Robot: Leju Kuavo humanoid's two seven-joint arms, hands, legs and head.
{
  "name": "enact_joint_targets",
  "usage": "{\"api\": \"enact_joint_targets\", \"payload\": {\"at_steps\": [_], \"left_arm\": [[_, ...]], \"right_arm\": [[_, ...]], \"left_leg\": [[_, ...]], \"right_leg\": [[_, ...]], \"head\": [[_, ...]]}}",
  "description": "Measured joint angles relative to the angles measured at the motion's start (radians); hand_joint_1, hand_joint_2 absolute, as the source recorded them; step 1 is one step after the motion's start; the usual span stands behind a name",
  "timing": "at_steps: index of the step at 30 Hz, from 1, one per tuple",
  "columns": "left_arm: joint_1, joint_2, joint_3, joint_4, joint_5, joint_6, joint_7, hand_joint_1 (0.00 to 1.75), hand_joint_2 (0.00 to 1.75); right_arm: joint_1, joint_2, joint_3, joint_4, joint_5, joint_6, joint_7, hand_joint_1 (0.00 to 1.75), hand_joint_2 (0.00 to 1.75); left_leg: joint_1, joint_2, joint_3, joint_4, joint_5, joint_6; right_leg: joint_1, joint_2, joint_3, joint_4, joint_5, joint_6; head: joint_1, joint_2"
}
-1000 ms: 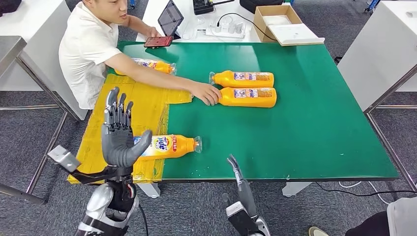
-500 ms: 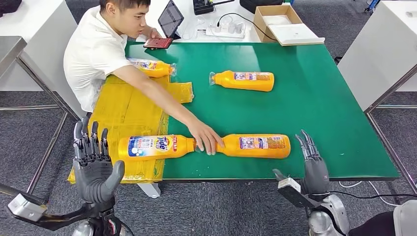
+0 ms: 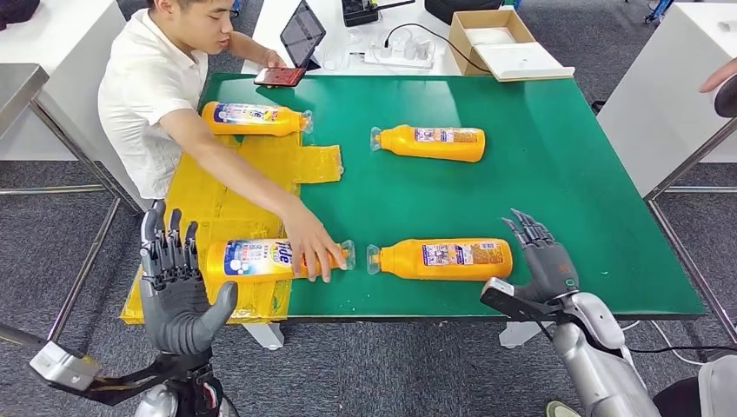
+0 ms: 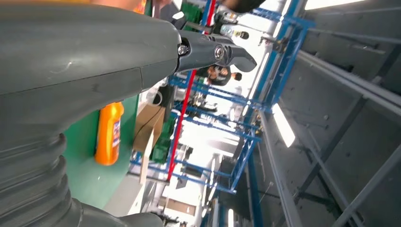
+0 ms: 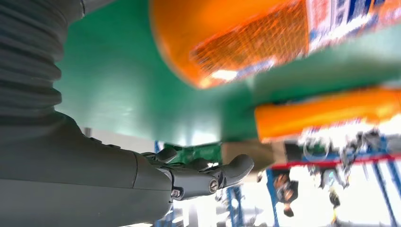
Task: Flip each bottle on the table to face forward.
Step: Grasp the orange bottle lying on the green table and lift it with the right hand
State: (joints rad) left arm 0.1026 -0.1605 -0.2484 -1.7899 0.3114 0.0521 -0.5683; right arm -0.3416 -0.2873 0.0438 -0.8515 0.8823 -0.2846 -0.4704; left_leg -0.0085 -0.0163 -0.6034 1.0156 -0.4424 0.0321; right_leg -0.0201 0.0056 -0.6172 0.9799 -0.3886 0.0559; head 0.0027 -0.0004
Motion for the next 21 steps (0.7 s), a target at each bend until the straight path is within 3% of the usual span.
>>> {"api": "enact_joint_targets", "payload": {"at_steps": [10,21], "left_arm": [[-0.062,-0.011,-0.048,0.062,0.014,-0.007,0.014,0.0,1.75],[-0.075,-0.013,-0.061,0.09,0.014,-0.009,0.015,0.0,1.75]], "right_arm": [[-0.165,0.083,0.131,0.275,0.049,0.009,0.049,0.0,1.75],[-0.218,0.107,0.16,0.357,0.048,0.009,0.051,0.0,1.75]], "left_leg": [[0.001,-0.001,0.0,0.0,0.0,0.0],[0.0,0.0,0.0,0.0,0.0,0.0]], "right_leg": [[0.001,0.0,-0.001,0.001,0.0,0.0],[0.0,0.0,0.0,0.0,0.0,0.0]], "head": [[0.0,0.0],[0.0,0.0]]}}
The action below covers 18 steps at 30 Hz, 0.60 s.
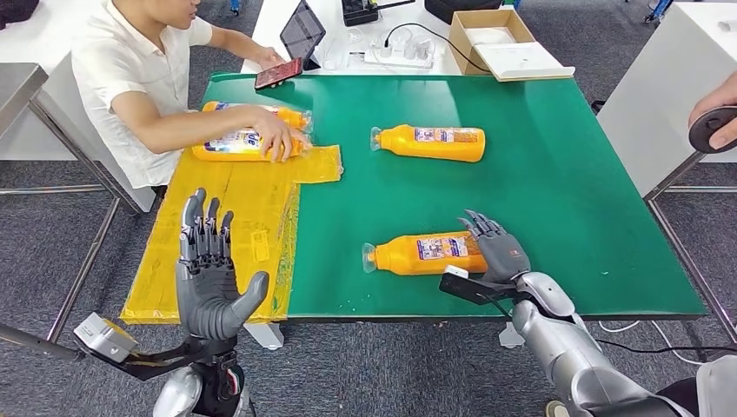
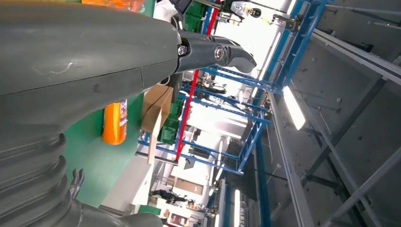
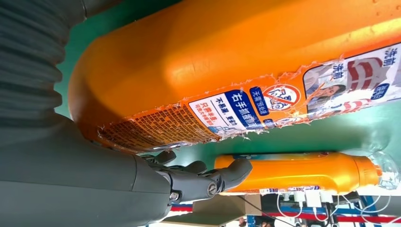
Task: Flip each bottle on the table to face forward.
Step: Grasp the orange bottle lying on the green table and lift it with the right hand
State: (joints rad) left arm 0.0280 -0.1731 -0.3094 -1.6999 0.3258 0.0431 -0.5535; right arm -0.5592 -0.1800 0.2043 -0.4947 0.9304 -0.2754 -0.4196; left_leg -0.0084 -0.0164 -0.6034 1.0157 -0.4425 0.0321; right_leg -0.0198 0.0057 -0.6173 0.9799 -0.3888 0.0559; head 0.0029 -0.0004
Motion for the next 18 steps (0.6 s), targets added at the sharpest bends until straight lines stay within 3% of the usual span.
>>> {"api": "enact_joint_targets", "payload": {"at_steps": [12,16,18], "left_arm": [[-0.01,0.0,-0.008,0.014,0.0,0.0,0.0,0.0,1.75],[-0.019,0.0,-0.015,0.026,0.0,-0.001,0.001,0.0,1.75],[-0.026,0.001,-0.022,0.034,0.002,-0.006,0.006,0.0,1.75]], "right_arm": [[-0.023,0.019,0.007,0.04,-0.013,0.06,0.01,0.0,1.75],[-0.05,0.026,0.013,0.065,-0.018,0.137,0.059,1.75,1.75],[-0.08,0.025,0.021,0.085,-0.014,0.252,0.147,1.75,1.75]], "left_leg": [[0.0,0.001,0.002,0.0,0.0,0.0],[0.0,0.004,0.006,0.0,-0.001,0.0],[0.0,0.009,0.01,0.0,-0.003,-0.001]], "right_leg": [[0.0,0.0,0.001,0.0,0.0,0.0],[0.0,0.002,0.004,0.0,0.0,0.0],[0.0,0.007,0.006,-0.001,0.001,-0.001]], "head": [[0.0,0.0],[0.0,0.0],[0.0,0.0]]}}
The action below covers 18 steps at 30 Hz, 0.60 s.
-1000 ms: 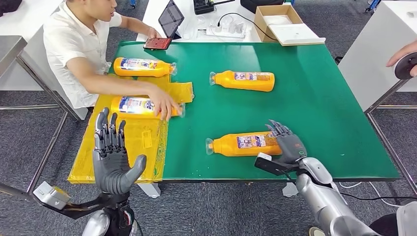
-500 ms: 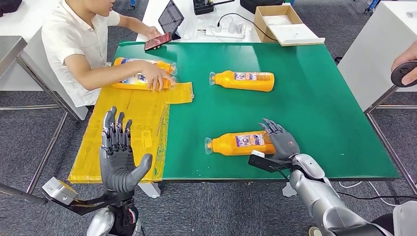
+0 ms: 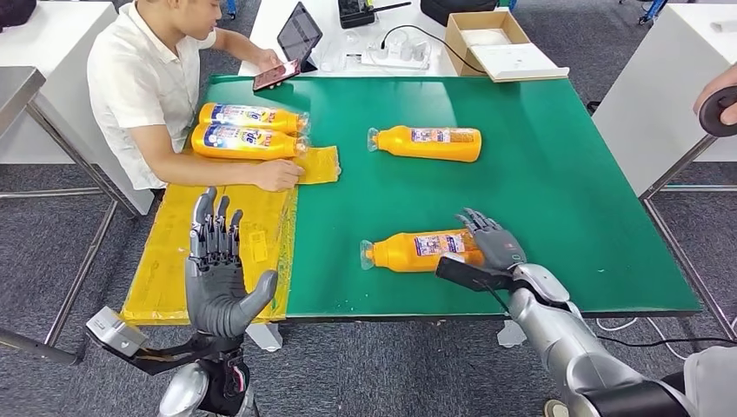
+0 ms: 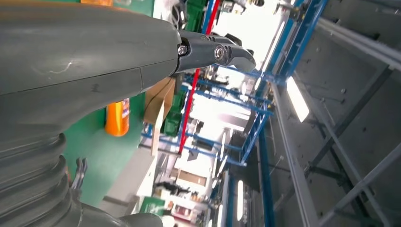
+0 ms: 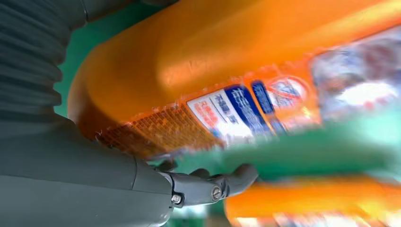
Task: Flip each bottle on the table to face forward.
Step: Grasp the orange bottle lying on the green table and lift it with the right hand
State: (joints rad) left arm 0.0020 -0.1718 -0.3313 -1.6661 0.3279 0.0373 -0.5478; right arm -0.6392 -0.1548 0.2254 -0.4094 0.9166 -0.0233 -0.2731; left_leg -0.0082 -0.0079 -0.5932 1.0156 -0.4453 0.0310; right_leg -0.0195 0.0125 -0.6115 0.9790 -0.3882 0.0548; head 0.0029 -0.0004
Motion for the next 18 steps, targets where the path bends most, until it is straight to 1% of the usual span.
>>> {"api": "enact_joint_targets", "payload": {"at_steps": [2,3,5,9,11,15,18], "left_arm": [[-0.012,0.001,-0.006,0.011,0.003,-0.005,0.005,0.0,1.75],[-0.017,0.002,-0.008,0.016,0.004,-0.007,0.007,0.0,1.75],[-0.023,0.003,-0.01,0.026,0.007,-0.011,0.011,0.0,1.75],[-0.025,0.006,-0.011,0.042,0.007,-0.004,0.034,0.0,1.75],[-0.025,0.007,-0.011,0.05,0.007,0.013,0.052,0.0,1.75],[-0.023,0.007,-0.01,0.063,0.028,0.05,0.102,0.0,1.75],[-0.022,0.008,-0.009,0.073,0.041,0.082,0.133,0.0,1.75]], "right_arm": [[-0.033,-0.006,0.011,0.018,0.002,0.129,0.091,1.75,1.75],[-0.044,-0.011,0.015,0.023,-0.001,0.169,0.114,1.75,1.75],[-0.054,-0.019,0.02,0.03,-0.011,0.198,0.113,1.75,1.75],[-0.054,-0.026,0.022,0.034,-0.06,0.195,0.053,1.75,1.75],[-0.048,-0.028,0.02,0.035,-0.087,0.181,0.015,1.75,1.75],[-0.028,-0.027,0.012,0.026,-0.155,0.147,-0.086,1.75,1.75],[0.008,-0.017,0.003,-0.013,-0.232,0.139,-0.172,1.75,1.75]], "left_leg": [[0.0,0.004,0.007,0.0,-0.002,0.0],[0.0,0.003,0.01,0.0,-0.003,0.001],[0.001,0.001,0.014,-0.001,-0.003,0.002],[0.001,0.0,0.014,0.0,-0.002,0.003],[0.001,0.0,0.014,0.0,-0.002,0.003],[0.001,0.0,0.012,0.0,-0.002,0.003],[0.001,0.0,0.01,0.0,-0.003,0.003]], "right_leg": [[0.001,0.004,0.001,-0.001,-0.001,-0.001],[0.001,0.004,0.002,-0.002,-0.003,-0.001],[0.002,0.003,0.004,-0.002,-0.005,-0.001],[0.002,0.001,0.016,-0.002,-0.001,0.001],[0.002,0.001,0.016,-0.002,-0.001,0.001],[0.002,0.001,0.015,-0.002,-0.001,0.001],[0.002,0.001,0.014,-0.002,-0.001,0.001]], "head": [[0.0,0.0],[0.0,0.0],[0.001,0.0],[0.0,0.0],[0.0,0.0],[0.0,0.0],[0.0,0.0]]}}
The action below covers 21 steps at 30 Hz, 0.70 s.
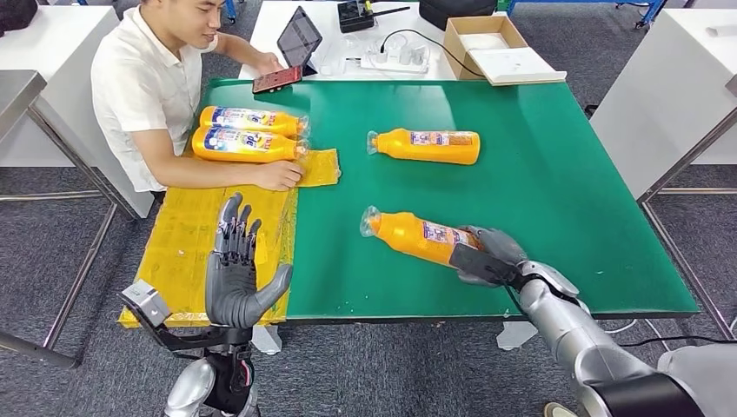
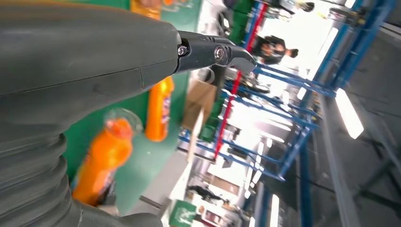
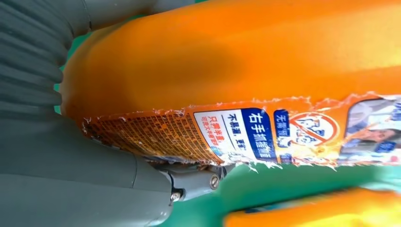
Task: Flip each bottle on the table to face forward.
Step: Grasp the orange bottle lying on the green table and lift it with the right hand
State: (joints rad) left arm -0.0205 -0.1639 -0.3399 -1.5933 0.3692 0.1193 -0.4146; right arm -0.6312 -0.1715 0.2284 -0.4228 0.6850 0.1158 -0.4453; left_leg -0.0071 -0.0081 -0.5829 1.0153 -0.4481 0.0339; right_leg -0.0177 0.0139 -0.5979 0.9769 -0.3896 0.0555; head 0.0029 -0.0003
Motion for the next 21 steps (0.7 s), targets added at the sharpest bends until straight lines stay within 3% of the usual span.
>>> {"api": "enact_joint_targets", "payload": {"at_steps": [5,10,16,21], "left_arm": [[0.004,0.0,0.002,0.013,0.001,0.061,0.012,0.0,1.75],[0.01,-0.001,-0.009,0.031,-0.038,0.134,0.008,0.0,1.75],[0.021,-0.001,-0.053,0.067,-0.041,0.142,0.017,0.0,1.75],[0.024,0.0,-0.073,0.082,-0.04,0.142,0.018,0.0,1.75]], "right_arm": [[0.107,0.036,-0.003,-0.175,-0.185,-0.014,-0.05,1.75,1.75],[0.22,0.077,-0.002,-0.413,-0.303,-0.116,-0.07,1.75,1.75],[0.345,0.116,-0.002,-0.629,-0.368,-0.174,-0.097,1.75,1.75],[0.392,0.13,-0.001,-0.714,-0.375,-0.18,-0.101,1.75,1.75]], "left_leg": [[0.001,-0.001,-0.005,0.0,0.001,0.0],[0.001,-0.003,-0.009,0.0,0.001,-0.001],[0.001,-0.004,-0.014,0.0,0.001,-0.001],[0.001,-0.004,-0.015,0.0,0.001,-0.001]], "right_leg": [[0.0,-0.001,-0.005,0.0,0.0,0.0],[0.0,-0.003,-0.008,0.001,0.0,0.0],[0.0,-0.003,-0.012,0.001,-0.001,0.0],[0.0,-0.003,-0.014,0.0,-0.001,0.0]], "head": [[0.0,0.0],[0.0,0.0],[0.0,0.0],[0.0,0.0]]}}
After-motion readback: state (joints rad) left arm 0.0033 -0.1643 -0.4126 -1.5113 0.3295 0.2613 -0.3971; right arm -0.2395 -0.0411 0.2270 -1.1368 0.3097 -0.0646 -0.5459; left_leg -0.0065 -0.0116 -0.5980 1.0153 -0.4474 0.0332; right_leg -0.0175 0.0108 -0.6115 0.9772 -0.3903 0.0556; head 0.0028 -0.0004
